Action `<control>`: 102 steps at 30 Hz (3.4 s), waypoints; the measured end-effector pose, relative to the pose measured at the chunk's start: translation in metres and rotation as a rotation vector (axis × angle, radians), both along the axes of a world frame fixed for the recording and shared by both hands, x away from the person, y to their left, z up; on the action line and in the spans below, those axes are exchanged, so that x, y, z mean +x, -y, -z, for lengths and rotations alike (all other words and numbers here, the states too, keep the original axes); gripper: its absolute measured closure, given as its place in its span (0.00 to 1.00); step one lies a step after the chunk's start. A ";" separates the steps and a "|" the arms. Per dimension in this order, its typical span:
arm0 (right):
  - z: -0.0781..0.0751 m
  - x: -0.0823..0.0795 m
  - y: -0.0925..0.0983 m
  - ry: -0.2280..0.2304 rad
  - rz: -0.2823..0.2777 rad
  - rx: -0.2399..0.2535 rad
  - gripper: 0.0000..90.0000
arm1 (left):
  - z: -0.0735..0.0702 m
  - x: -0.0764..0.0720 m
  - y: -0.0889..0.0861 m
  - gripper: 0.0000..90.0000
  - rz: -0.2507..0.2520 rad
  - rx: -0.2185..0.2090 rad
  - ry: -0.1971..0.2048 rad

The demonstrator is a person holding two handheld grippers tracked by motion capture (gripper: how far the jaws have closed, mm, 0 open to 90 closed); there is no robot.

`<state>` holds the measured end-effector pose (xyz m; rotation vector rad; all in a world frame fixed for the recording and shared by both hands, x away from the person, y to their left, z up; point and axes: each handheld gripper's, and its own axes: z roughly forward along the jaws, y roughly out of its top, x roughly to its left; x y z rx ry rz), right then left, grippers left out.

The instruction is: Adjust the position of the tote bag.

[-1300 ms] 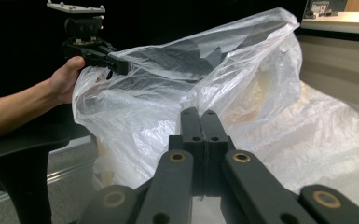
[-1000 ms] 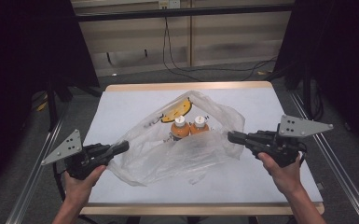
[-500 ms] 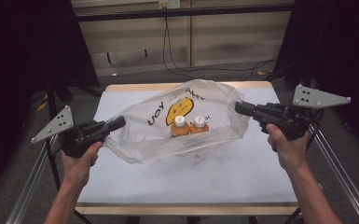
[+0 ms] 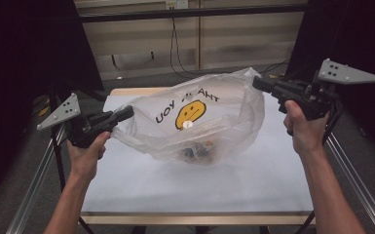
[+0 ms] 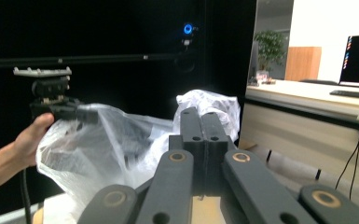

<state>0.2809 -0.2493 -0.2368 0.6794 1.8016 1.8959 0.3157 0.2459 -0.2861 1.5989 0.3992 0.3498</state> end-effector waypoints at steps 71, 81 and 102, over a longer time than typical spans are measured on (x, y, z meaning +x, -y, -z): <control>0.165 0.020 0.062 -0.435 0.202 -0.151 1.00 | 0.145 0.037 0.021 1.00 0.023 0.358 -0.261; 0.186 0.032 0.064 -0.487 0.244 -0.204 1.00 | 0.160 0.044 0.026 1.00 -0.015 0.399 -0.290; 0.223 0.033 0.073 -0.588 0.266 -0.306 1.00 | 0.186 0.053 0.019 1.00 -0.060 0.486 -0.353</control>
